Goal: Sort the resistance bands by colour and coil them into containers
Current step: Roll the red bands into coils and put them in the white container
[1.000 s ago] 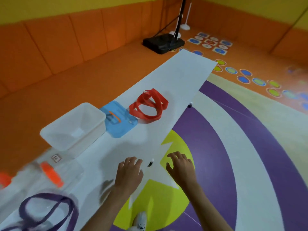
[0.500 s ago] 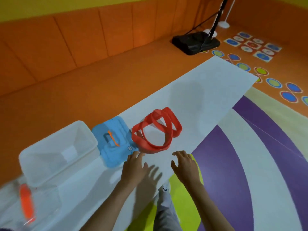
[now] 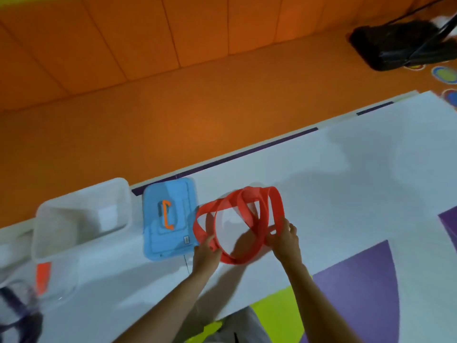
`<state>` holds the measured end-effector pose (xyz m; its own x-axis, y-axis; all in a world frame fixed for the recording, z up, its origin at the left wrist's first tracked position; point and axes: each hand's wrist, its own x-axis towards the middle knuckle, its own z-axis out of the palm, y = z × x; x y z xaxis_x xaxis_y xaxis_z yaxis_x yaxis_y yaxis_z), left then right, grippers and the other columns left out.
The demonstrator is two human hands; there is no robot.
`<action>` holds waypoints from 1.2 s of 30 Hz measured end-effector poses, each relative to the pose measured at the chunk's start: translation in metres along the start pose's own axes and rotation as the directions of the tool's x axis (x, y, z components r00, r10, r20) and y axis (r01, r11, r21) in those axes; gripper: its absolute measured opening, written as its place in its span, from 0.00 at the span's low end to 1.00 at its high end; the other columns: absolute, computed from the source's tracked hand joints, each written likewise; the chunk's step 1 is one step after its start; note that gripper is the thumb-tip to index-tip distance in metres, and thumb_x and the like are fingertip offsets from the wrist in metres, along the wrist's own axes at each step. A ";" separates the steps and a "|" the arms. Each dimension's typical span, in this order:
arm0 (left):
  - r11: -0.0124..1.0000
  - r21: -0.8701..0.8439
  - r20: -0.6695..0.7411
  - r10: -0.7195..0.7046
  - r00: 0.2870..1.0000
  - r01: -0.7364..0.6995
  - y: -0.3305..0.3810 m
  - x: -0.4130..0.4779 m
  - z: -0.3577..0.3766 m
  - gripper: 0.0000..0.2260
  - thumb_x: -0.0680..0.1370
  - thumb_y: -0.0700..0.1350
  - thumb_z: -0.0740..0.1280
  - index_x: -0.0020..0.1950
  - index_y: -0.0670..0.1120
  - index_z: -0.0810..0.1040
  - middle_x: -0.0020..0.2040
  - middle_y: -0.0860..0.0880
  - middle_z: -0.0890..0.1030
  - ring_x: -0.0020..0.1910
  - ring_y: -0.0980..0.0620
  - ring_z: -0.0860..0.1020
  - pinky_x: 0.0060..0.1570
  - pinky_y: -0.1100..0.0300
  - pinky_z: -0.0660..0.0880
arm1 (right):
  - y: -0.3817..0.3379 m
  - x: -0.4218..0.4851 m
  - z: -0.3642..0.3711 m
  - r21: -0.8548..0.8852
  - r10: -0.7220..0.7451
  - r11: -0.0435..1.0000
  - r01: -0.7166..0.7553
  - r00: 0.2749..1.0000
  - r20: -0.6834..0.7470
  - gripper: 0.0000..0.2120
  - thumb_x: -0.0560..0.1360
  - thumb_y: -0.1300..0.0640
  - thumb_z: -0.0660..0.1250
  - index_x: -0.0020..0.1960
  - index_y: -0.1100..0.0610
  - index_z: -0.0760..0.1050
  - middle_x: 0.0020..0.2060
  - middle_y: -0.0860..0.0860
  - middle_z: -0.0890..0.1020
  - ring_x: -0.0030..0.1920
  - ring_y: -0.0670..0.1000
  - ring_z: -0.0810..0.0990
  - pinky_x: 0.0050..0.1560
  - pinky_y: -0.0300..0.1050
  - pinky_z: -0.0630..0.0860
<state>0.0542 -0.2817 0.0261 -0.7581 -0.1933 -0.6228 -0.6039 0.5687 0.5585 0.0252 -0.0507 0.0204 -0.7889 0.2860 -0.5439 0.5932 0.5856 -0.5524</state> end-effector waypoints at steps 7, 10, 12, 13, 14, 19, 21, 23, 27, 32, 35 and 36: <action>0.978 -0.075 -0.096 -0.201 0.975 0.194 0.016 0.018 0.013 0.21 0.79 0.43 0.74 0.71 0.47 0.74 0.64 0.42 0.78 0.68 0.42 0.72 0.60 0.51 0.75 | -0.008 0.042 0.004 0.077 0.072 0.994 -0.076 0.996 0.050 0.48 0.78 0.49 0.76 0.86 0.53 0.48 0.71 0.64 0.72 0.68 0.70 0.76 0.66 0.64 0.75; 0.972 -0.053 -0.139 -0.232 0.963 0.227 0.018 0.022 0.017 0.26 0.80 0.43 0.73 0.74 0.41 0.68 0.65 0.40 0.76 0.65 0.40 0.74 0.57 0.49 0.75 | -0.010 0.051 0.011 0.110 0.094 0.989 -0.097 0.995 0.032 0.44 0.79 0.48 0.73 0.85 0.56 0.50 0.69 0.65 0.77 0.65 0.69 0.80 0.61 0.61 0.77; 0.970 -0.069 -0.179 -0.243 0.953 0.234 0.018 0.025 0.020 0.24 0.81 0.40 0.71 0.75 0.40 0.67 0.64 0.39 0.76 0.64 0.39 0.76 0.61 0.44 0.76 | -0.009 0.054 0.016 0.130 0.097 0.986 -0.101 0.995 0.038 0.36 0.79 0.50 0.73 0.81 0.57 0.61 0.61 0.63 0.84 0.61 0.67 0.83 0.58 0.59 0.80; 0.969 -0.075 -0.195 -0.245 0.950 0.235 0.018 0.027 0.021 0.23 0.81 0.39 0.70 0.74 0.40 0.68 0.63 0.39 0.77 0.63 0.39 0.76 0.61 0.43 0.77 | -0.008 0.054 0.018 0.138 0.089 0.986 -0.094 0.995 0.041 0.29 0.79 0.51 0.73 0.76 0.57 0.68 0.56 0.59 0.85 0.58 0.65 0.85 0.57 0.58 0.81; 0.969 -0.083 -0.203 -0.244 0.948 0.231 0.018 0.028 0.021 0.22 0.80 0.39 0.71 0.72 0.39 0.69 0.62 0.39 0.77 0.62 0.38 0.77 0.61 0.43 0.77 | -0.008 0.054 0.019 0.145 0.079 0.986 -0.084 0.996 0.041 0.22 0.79 0.52 0.73 0.70 0.56 0.74 0.52 0.55 0.86 0.56 0.63 0.85 0.56 0.58 0.82; 0.964 -0.182 -0.163 -0.222 0.961 0.191 0.016 0.028 0.028 0.22 0.74 0.48 0.80 0.60 0.43 0.72 0.56 0.44 0.77 0.54 0.44 0.80 0.53 0.52 0.79 | -0.006 0.041 0.025 0.165 0.002 0.986 -0.002 1.000 -0.002 0.17 0.76 0.56 0.74 0.65 0.53 0.80 0.51 0.50 0.86 0.52 0.59 0.86 0.55 0.53 0.81; 0.967 -0.177 -0.150 -0.211 0.966 0.183 0.009 0.028 0.029 0.20 0.73 0.43 0.80 0.58 0.44 0.72 0.55 0.45 0.77 0.53 0.43 0.80 0.53 0.50 0.79 | -0.006 0.031 0.029 0.190 -0.019 0.982 0.019 1.000 0.000 0.18 0.76 0.57 0.74 0.66 0.52 0.80 0.53 0.53 0.87 0.49 0.57 0.86 0.55 0.53 0.81; 0.973 -0.172 -0.135 -0.180 0.974 0.156 0.003 0.026 0.023 0.15 0.74 0.38 0.75 0.53 0.46 0.71 0.51 0.45 0.78 0.49 0.43 0.80 0.48 0.51 0.79 | -0.007 0.017 0.031 0.195 -0.038 0.980 0.043 0.999 -0.027 0.18 0.76 0.58 0.75 0.66 0.51 0.81 0.51 0.54 0.88 0.48 0.57 0.87 0.54 0.52 0.82; 0.974 -0.225 -0.106 0.006 0.994 -0.029 -0.008 0.015 -0.007 0.15 0.71 0.33 0.73 0.46 0.48 0.70 0.42 0.52 0.76 0.44 0.47 0.77 0.38 0.59 0.70 | -0.019 -0.030 0.025 0.252 -0.094 0.960 0.126 0.986 -0.136 0.12 0.73 0.55 0.75 0.56 0.49 0.84 0.39 0.50 0.88 0.43 0.55 0.87 0.49 0.56 0.83; 0.872 -0.343 -0.055 0.353 0.934 -0.350 -0.024 -0.022 -0.067 0.15 0.69 0.34 0.71 0.49 0.51 0.73 0.46 0.55 0.79 0.44 0.47 0.79 0.46 0.51 0.77 | -0.055 -0.103 0.016 0.356 -0.220 0.877 0.321 0.929 -0.297 0.10 0.74 0.58 0.75 0.53 0.46 0.83 0.34 0.52 0.86 0.38 0.62 0.86 0.44 0.64 0.83; 0.776 -0.377 -0.040 0.531 0.847 -0.505 -0.030 -0.050 -0.103 0.17 0.71 0.36 0.71 0.52 0.54 0.74 0.50 0.61 0.80 0.45 0.59 0.79 0.46 0.63 0.75 | -0.081 -0.150 0.017 0.383 -0.281 0.817 0.431 0.878 -0.389 0.12 0.73 0.60 0.72 0.52 0.46 0.83 0.34 0.54 0.85 0.36 0.65 0.85 0.38 0.67 0.83; 0.741 -0.381 -0.041 0.584 0.811 -0.553 -0.031 -0.060 -0.114 0.17 0.73 0.36 0.71 0.54 0.54 0.75 0.53 0.63 0.80 0.48 0.61 0.79 0.48 0.65 0.74 | -0.090 -0.166 0.018 0.376 -0.292 0.801 0.466 0.852 -0.434 0.12 0.71 0.58 0.71 0.51 0.45 0.83 0.34 0.53 0.84 0.37 0.64 0.84 0.38 0.64 0.83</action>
<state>0.0910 -0.3787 0.1085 -0.9773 0.1427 -0.1563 -0.1220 0.2236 0.9670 0.1057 -0.1643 0.1489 -0.9151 0.4023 -0.0281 0.1681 0.3173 -0.9333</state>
